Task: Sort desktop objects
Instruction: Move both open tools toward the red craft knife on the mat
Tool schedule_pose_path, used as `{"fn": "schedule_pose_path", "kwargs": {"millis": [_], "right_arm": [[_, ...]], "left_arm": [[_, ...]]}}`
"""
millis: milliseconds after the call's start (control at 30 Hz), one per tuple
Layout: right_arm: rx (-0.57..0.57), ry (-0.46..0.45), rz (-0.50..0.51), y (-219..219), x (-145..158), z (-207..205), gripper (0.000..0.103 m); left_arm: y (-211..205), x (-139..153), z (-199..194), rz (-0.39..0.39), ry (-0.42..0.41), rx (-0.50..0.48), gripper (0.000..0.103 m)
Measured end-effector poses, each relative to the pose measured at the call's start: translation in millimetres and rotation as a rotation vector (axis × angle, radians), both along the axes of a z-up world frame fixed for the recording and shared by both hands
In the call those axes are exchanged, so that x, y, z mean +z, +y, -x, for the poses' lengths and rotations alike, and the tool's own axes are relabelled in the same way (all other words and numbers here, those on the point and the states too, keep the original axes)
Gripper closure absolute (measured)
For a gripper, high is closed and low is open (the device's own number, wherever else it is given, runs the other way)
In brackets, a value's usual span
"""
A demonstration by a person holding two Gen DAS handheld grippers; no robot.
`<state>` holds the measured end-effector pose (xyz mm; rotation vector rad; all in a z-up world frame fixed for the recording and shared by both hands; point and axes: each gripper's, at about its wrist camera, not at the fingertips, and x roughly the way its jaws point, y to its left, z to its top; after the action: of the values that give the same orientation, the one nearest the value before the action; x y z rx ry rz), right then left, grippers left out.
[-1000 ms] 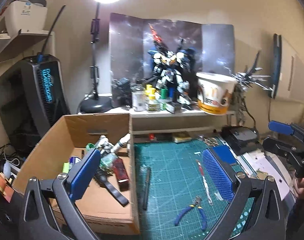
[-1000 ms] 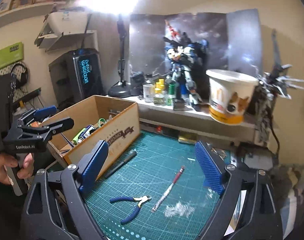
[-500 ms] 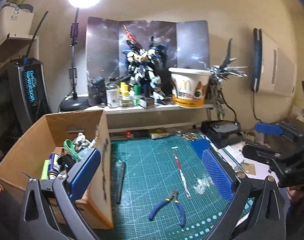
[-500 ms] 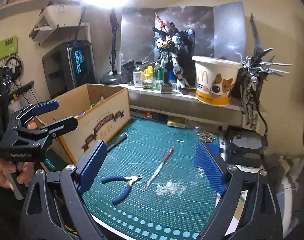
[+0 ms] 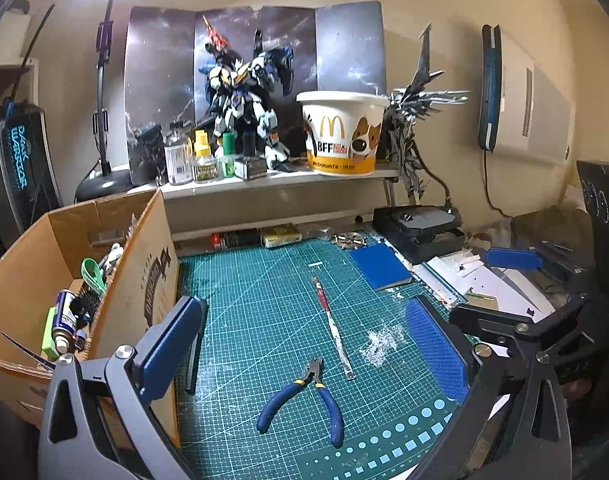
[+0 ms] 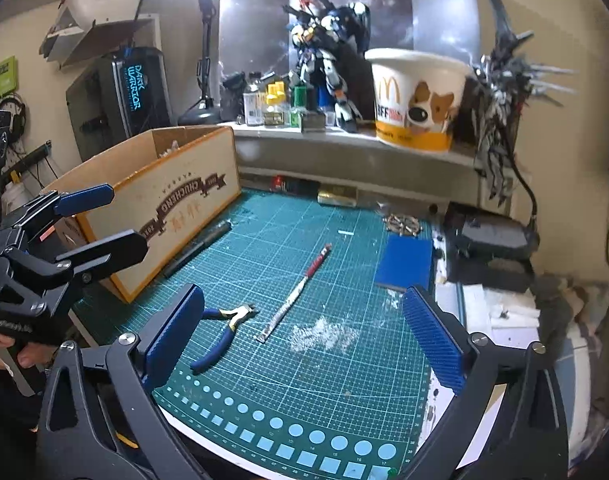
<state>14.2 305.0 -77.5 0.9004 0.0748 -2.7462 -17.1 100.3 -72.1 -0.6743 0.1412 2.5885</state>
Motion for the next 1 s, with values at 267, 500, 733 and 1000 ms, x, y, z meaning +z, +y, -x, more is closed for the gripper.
{"fn": "schedule_pose_path", "kwargs": {"millis": [267,500,733,1000], "right_arm": [[0.003,-0.045,0.045,15,-19,23,0.000],[-0.024,-0.070,0.065,35,-24,32,0.000],[-0.086,-0.085,0.067,60,-30,32,0.000],[-0.087,-0.086,0.115,76,-32,31,0.000]], "left_arm": [[-1,-14,9,-0.009,-0.025,0.015,0.000],[9,-21,27,-0.038,-0.076,0.034,0.000],[27,-29,56,-0.024,-0.109,0.071,0.000],[40,-28,83,0.033,-0.113,0.111,0.000]]}}
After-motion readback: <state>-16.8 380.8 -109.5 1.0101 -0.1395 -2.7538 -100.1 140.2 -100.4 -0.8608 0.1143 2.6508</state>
